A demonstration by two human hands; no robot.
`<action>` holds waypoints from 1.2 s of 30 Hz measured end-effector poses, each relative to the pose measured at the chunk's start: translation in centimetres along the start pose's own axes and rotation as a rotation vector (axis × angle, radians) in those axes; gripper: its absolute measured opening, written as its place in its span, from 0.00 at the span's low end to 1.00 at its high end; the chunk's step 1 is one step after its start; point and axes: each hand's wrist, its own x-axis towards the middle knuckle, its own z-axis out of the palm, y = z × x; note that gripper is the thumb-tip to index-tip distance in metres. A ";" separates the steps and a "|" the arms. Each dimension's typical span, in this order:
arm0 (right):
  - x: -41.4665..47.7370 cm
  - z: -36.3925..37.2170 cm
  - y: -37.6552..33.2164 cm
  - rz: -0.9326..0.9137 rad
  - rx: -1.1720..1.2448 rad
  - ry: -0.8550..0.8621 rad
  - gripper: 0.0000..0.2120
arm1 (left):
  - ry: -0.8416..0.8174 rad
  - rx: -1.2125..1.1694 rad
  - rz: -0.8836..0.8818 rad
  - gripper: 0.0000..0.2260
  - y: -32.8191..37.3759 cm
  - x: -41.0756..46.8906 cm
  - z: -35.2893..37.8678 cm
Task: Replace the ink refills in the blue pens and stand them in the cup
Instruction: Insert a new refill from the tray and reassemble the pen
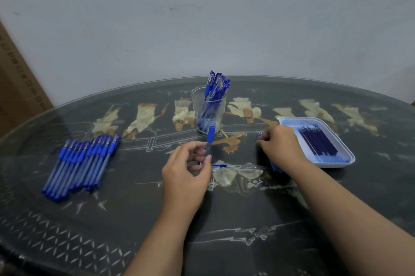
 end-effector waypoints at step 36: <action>-1.3 -4.3 5.8 0.304 -0.067 0.035 0.19 | 0.046 0.138 0.131 0.12 0.4 -0.2 0.3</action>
